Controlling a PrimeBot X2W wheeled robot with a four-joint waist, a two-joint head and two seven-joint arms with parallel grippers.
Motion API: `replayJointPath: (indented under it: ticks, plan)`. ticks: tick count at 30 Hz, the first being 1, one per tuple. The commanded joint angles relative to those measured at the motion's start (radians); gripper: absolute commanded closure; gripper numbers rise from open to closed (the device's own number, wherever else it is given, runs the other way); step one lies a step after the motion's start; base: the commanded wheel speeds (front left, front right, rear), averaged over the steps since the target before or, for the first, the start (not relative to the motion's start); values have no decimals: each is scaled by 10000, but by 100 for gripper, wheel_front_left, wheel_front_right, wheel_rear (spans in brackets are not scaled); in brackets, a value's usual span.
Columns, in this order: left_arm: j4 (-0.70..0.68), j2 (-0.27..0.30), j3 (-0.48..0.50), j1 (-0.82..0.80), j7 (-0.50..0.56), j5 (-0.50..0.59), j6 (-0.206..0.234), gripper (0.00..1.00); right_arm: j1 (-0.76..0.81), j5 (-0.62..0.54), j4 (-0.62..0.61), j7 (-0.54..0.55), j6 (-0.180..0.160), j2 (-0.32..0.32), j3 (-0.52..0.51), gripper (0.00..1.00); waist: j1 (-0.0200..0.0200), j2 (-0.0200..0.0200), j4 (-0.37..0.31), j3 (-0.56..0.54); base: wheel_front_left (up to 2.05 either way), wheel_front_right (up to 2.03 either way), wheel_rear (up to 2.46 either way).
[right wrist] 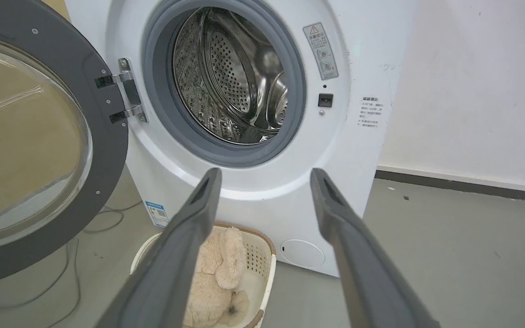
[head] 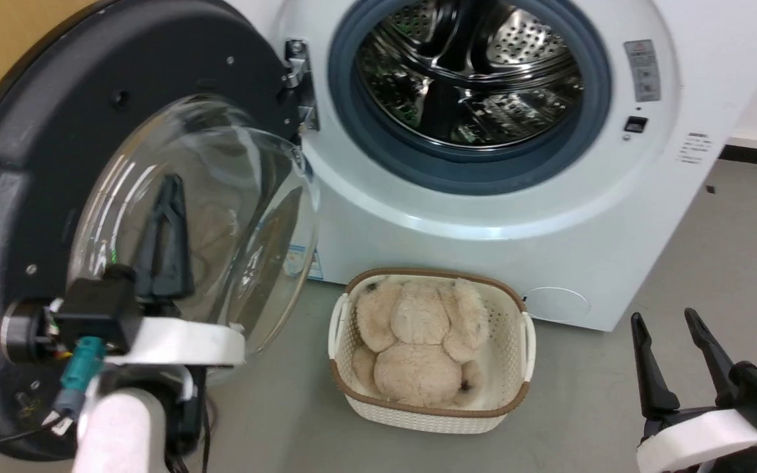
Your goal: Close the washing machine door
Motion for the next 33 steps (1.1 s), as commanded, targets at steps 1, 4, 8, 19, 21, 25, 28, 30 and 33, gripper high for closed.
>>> replayJointPath:
  ticks: [1, 4, 8, 19, 21, 25, 28, 30, 33]
  plan:
    - [-178, 85, 129, -334, -119, -127, -68, 100, -46, 108, -37, -113, 3, 17, -71, 0, -1, 0, 184, 39, 0, 0, 0]
    - [-316, 96, 471, -645, -182, -392, -219, 100, -42, 157, -43, -175, 3, 18, -131, 0, -1, 0, 401, 70, 0, 0, 0]
    - [-410, 100, 996, -1065, -266, -750, -511, 100, -31, 224, -49, -259, 4, 19, -237, 0, -1, 0, 693, 108, 0, 0, 0]
    - [-276, 184, 2427, -1906, -495, -2274, -1003, 100, -31, 385, -3, -488, 4, 23, -420, 0, -1, 0, 1438, 225, 0, 0, 0]
    - [-122, 303, 2682, -1962, -521, -2644, -1039, 100, -53, 398, 11, -530, 4, 24, -427, 0, -1, 0, 1542, 267, 0, 0, 0]
    - [239, 355, 3362, -2137, -215, -3778, -1036, 100, -108, 416, 52, -614, 5, 25, -452, 0, -1, 0, 1747, 354, 0, 0, 0]
    - [523, 440, 3931, -2264, 17, -4559, -971, 100, -164, 428, 73, -676, 5, 26, -471, 0, -1, 0, 1892, 432, 0, 0, 0]
    - [773, 454, 4271, -2307, 221, -5089, -910, 100, -196, 436, 87, -718, 5, 27, -483, 0, -1, 0, 1985, 478, 0, 0, 0]
    - [1211, 437, 4739, -2379, 594, -5931, -799, 100, -229, 453, 99, -780, 5, 28, -519, 0, -1, 0, 2118, 534, 0, 0, 0]
